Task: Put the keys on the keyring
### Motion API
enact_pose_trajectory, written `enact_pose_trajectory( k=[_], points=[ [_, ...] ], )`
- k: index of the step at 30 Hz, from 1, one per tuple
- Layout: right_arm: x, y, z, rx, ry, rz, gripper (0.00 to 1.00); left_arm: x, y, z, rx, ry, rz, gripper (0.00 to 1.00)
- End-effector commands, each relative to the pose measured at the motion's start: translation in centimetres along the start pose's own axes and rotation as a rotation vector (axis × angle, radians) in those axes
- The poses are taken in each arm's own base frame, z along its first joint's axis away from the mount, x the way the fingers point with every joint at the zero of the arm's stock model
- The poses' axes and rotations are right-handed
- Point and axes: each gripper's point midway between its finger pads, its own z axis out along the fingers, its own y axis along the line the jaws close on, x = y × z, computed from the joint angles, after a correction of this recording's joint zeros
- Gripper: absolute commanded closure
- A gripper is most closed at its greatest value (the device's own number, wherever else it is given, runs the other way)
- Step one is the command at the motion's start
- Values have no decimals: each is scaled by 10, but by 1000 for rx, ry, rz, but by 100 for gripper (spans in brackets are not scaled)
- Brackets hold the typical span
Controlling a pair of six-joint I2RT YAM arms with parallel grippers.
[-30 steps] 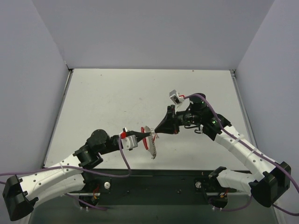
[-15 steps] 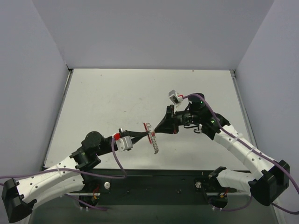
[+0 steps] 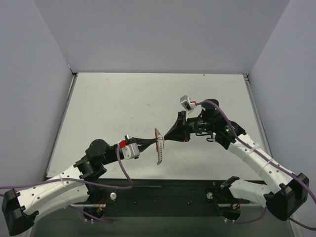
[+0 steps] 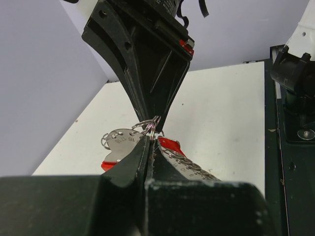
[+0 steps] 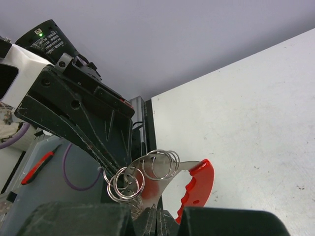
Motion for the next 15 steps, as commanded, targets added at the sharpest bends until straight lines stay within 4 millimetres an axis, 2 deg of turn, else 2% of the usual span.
enact_pose_trajectory(
  k=[1,7,15],
  points=[
    [-1,4,-3,-5,-1,-53,100,-17,9,0,-34,-44,21,100],
    [4,9,-4,-29,7,-46,100,-10,10,-1,-47,-12,17,100],
    [-8,23,-8,-69,-18,-78,100,6,13,1,-53,65,35,100]
  ],
)
